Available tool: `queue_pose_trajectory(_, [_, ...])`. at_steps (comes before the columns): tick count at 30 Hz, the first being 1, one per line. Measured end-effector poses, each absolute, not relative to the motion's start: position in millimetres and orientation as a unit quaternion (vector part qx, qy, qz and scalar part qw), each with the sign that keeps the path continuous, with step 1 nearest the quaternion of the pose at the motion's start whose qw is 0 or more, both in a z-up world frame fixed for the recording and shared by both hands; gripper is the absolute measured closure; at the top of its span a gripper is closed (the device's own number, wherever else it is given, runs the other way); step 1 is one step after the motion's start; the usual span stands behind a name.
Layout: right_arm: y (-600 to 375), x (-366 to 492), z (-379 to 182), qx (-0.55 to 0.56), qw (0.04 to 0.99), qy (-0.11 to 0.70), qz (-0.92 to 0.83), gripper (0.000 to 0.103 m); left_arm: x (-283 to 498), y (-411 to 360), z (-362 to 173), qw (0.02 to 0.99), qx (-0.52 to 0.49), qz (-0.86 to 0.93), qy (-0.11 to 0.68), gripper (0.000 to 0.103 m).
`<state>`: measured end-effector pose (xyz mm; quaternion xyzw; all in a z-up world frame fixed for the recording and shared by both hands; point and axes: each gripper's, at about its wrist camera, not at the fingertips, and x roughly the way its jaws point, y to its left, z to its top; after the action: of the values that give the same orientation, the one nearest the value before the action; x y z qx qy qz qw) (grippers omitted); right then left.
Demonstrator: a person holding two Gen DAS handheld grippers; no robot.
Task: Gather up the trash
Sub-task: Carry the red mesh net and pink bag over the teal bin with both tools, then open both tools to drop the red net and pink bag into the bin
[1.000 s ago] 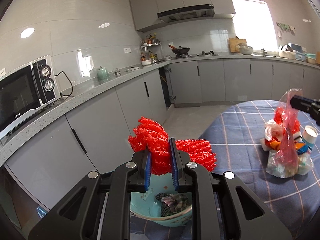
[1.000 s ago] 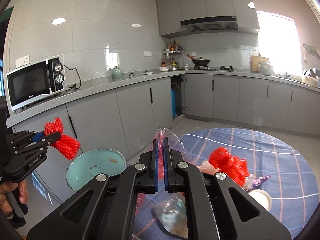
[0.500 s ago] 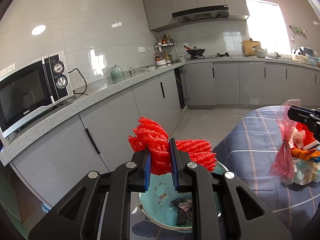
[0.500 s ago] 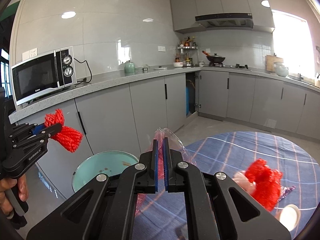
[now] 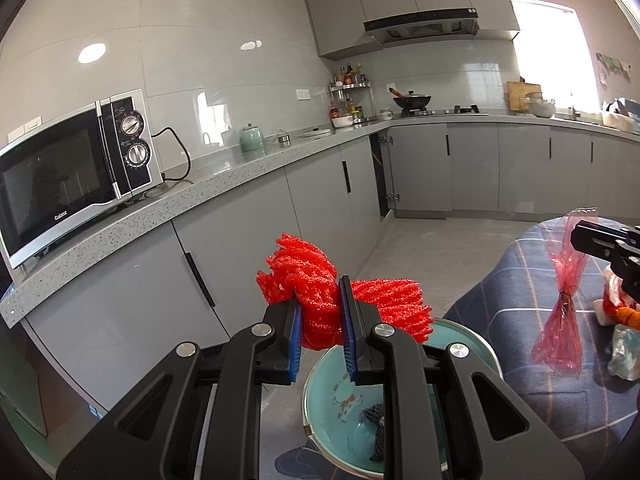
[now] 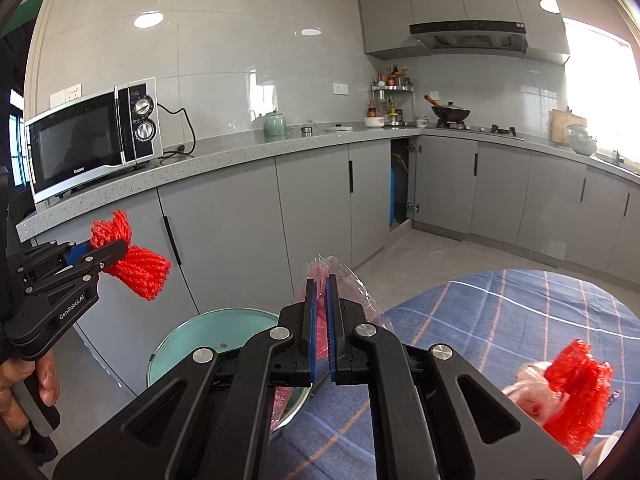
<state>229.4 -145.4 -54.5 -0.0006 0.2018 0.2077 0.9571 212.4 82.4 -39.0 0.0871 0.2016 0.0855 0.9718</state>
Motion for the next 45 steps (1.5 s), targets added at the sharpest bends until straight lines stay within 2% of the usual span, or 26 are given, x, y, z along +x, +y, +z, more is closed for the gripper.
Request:
queue_pose_trajectory(30, [-93.7, 270.0, -75.7, -0.021, 0.945, 0.228, 0.233, 0.098, 232.0, 109.1, -53.3, 0.966, 0.079, 0.113, 0.218, 0.086])
queue_pose_trajectory(39, [-87.4, 272.5, -81.3, -0.029, 0.941, 0.237, 0.239, 0.097, 235.1, 106.8, -58.6, 0.966, 0.081, 0.101, 0.225, 0.083])
queue_pose_trajectory(41, [-86.9, 272.5, -82.7, -0.029, 0.94, 0.239, 0.243, 0.093, 234.9, 106.5, -59.2, 0.966, 0.082, 0.1, 0.225, 0.077])
queue_pose_trajectory(42, [-86.3, 273.0, -84.4, -0.03, 0.939, 0.241, 0.242, 0.08, 234.8, 106.3, -59.4, 0.966, 0.082, 0.101, 0.224, 0.076])
queue_pose_trajectory(43, [-86.2, 273.3, -85.5, -0.029, 0.939, 0.243, 0.243, 0.068, 234.7, 105.9, -59.7, 0.966, 0.083, 0.1, 0.224, 0.07])
queue_pose_trajectory(45, [-86.7, 273.1, -88.2, -0.027, 0.938, 0.246, 0.242, 0.067, 234.3, 106.2, -60.2, 0.966, 0.083, 0.101, 0.222, 0.065])
